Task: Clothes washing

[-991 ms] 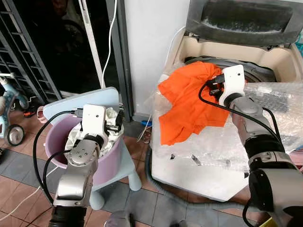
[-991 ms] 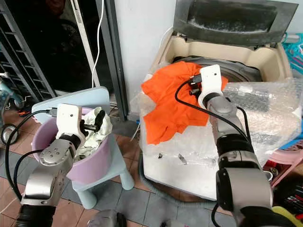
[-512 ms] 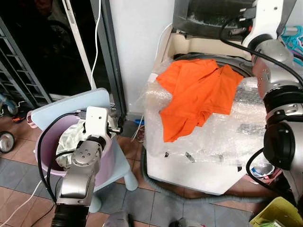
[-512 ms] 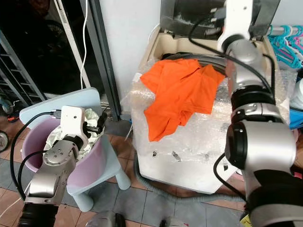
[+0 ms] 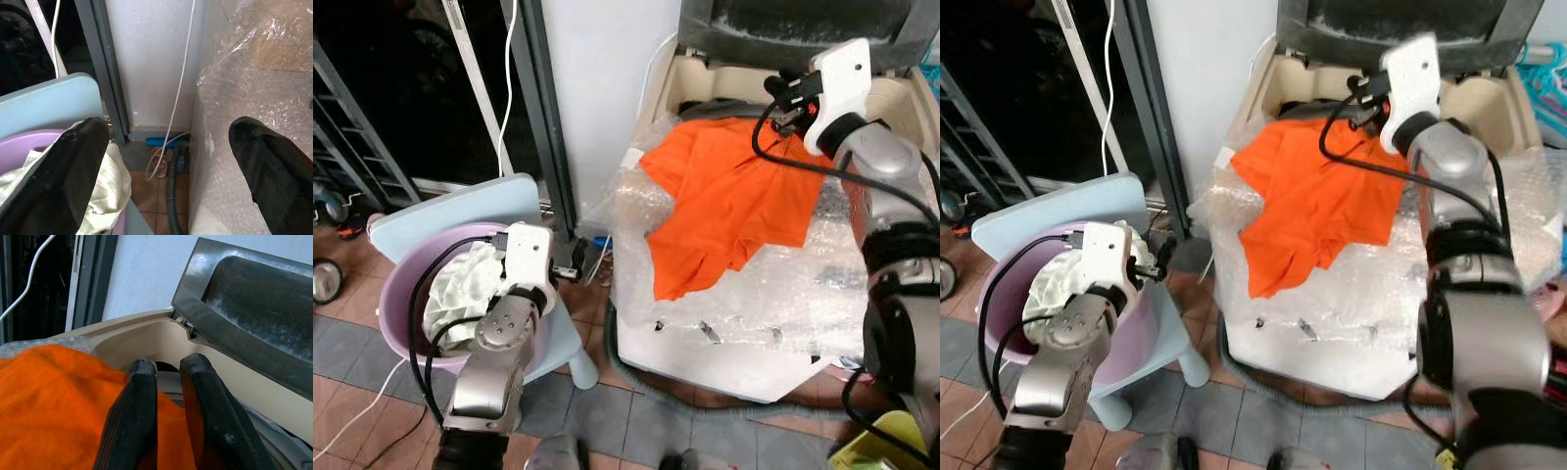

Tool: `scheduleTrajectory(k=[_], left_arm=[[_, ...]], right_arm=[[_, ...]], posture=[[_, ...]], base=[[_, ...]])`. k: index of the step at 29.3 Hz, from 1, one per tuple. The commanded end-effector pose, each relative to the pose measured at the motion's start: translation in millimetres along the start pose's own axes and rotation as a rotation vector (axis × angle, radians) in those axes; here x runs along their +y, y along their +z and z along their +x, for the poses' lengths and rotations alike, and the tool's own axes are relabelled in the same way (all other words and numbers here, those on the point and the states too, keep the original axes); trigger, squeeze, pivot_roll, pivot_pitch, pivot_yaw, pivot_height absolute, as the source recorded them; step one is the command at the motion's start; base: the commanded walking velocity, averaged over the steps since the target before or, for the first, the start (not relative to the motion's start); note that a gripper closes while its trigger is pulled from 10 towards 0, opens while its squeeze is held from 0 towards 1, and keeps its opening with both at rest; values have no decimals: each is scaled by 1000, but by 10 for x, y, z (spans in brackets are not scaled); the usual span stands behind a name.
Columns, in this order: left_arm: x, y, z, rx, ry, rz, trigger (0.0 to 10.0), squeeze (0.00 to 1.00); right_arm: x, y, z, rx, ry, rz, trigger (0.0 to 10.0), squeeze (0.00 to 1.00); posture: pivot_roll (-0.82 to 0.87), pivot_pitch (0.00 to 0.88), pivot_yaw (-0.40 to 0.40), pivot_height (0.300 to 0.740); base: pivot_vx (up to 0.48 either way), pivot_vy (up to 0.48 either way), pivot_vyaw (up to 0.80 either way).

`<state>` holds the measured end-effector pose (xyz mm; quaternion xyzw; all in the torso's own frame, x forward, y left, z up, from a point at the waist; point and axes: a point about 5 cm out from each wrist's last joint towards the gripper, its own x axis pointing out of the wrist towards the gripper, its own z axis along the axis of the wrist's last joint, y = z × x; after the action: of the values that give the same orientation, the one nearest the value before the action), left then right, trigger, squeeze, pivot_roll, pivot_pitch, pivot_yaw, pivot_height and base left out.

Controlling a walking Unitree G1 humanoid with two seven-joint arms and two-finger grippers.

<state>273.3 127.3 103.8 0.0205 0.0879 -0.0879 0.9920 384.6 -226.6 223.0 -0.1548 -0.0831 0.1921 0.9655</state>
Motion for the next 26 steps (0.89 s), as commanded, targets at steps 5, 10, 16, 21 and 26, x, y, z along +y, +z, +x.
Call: scheduleTrajectory(k=[5,10,16,21,26], left_arm=[[-43,-29,-64,-5,-30,-3,10000,0],[129,-129,-167,23,17,-14,10000,0],[185,-188,-232,48,12,16,10000,0],[152,-177,-196,44,-1,6,10000,0],[136,-171,-216,35,-3,3,10000,0]], right_arm=[[33,57,-254,-117,-112,-11,10000,1000],[407,-149,-448,-92,-87,-45,10000,1000],[589,-272,-579,-37,44,-55,10000,1000],[653,-350,-585,58,44,-78,10000,1000],[777,-463,-584,152,75,-79,10000,1000]], posture=[[-90,0,18,740],[-109,0,27,740],[-99,0,29,740],[-84,0,13,740],[-76,0,9,740]], base=[[0,0,0],[0,0,0],[0,0,0],[0,0,0],[0,0,0]])
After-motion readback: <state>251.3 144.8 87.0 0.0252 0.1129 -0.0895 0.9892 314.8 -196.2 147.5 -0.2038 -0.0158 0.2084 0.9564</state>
